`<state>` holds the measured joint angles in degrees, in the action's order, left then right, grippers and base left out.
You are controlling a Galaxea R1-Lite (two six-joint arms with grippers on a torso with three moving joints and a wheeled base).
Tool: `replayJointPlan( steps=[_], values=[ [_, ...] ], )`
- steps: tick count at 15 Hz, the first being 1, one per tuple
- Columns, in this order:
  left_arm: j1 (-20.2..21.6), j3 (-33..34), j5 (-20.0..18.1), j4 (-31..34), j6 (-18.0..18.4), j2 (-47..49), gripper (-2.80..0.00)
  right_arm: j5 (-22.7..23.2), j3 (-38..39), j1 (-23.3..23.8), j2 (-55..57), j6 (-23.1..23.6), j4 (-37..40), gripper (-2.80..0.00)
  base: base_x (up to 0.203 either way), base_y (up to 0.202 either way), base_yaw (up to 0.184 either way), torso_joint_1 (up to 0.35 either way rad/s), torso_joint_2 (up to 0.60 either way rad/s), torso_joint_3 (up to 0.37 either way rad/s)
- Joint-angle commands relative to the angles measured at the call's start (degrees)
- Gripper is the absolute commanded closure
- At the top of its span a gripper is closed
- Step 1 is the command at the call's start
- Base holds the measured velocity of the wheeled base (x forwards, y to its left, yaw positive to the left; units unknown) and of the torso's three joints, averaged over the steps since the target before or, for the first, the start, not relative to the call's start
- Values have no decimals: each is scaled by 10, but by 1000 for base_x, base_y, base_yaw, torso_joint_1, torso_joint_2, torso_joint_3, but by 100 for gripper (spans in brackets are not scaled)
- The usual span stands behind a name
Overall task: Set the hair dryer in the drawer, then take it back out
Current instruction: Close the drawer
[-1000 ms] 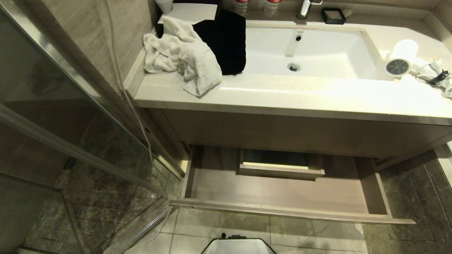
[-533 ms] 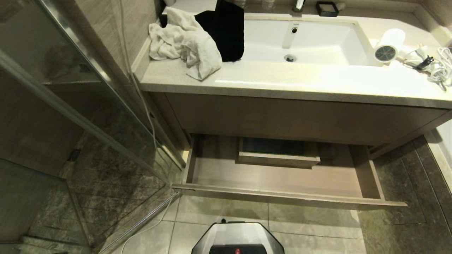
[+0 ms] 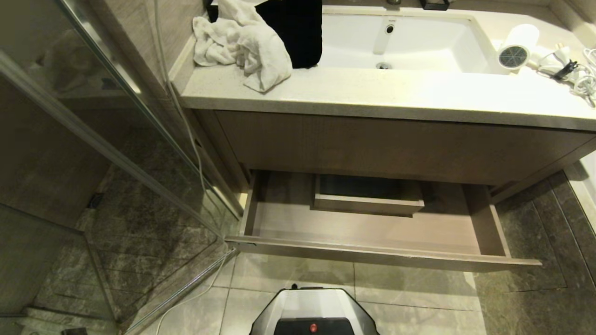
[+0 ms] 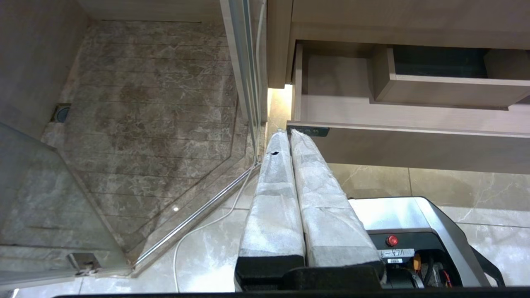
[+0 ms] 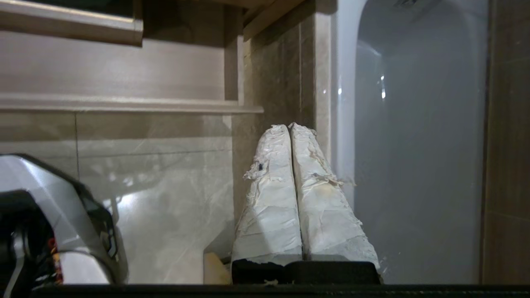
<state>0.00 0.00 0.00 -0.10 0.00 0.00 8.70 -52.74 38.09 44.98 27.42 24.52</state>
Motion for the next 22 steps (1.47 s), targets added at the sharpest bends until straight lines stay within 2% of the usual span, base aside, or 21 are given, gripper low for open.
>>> replayJointPlan(
  steps=[1, 7, 12, 14, 17, 22],
  values=[
    [0, 0, 0, 0, 0, -1, 0, 1, 6, -5, -18, 1, 11, 0, 0, 0, 0, -180, 312, 131],
    [0, 1, 0, 0, 0, 0, 0, 5, 22, -11, -27, 2, 31, 0, 0, 0, 0, -196, 336, 139],
    [0, 1, 0, 0, 0, 0, 0, 6, 58, -13, -16, 9, 19, 0, 0, 0, 0, -224, 379, 153],
    [0, 0, 0, 0, 0, -1, 0, 6, 66, -16, -11, 11, 25, 0, 0, 0, 0, -315, 503, 195],
    [0, 0, 0, 0, 0, 0, 0, 6, 67, -43, -5, 11, 27, 0, 0, 0, 0, -343, 538, 193],
    [0, 0, 0, 0, 0, 0, 0, 4, 61, -48, 13, 12, 14, 0, 0, 0, 0, -350, 506, 152]
  ],
)
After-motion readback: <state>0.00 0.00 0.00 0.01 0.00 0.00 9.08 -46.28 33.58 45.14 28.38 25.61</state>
